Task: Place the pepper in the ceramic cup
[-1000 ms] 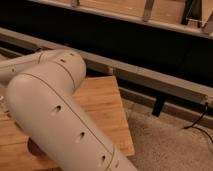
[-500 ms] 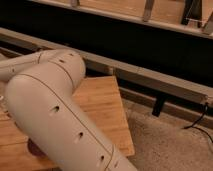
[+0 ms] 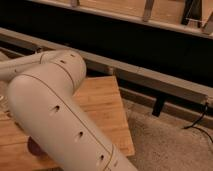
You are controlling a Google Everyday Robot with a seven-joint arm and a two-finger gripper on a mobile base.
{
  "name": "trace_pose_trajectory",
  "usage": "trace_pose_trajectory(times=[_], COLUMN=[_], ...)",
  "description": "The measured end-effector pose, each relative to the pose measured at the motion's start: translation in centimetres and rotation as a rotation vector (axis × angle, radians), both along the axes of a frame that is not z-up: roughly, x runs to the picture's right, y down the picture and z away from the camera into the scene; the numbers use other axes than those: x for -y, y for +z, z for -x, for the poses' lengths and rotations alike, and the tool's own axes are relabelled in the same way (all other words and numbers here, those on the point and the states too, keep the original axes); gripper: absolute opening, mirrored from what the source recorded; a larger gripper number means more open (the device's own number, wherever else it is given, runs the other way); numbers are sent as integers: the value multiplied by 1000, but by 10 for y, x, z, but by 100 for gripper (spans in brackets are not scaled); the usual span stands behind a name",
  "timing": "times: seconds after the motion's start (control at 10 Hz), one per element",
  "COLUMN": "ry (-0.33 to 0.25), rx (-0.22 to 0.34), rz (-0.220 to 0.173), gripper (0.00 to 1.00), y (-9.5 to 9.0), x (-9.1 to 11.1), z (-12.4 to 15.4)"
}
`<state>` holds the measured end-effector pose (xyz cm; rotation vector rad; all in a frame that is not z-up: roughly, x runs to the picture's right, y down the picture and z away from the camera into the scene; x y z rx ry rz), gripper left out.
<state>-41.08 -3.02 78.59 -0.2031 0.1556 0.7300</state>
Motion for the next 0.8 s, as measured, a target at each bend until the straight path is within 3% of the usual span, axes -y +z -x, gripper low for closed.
trace_pose_trajectory(times=[0.8], ry=[-26], rx=[9], rz=[-10], gripper=[0], y=[31], x=[10], z=[5])
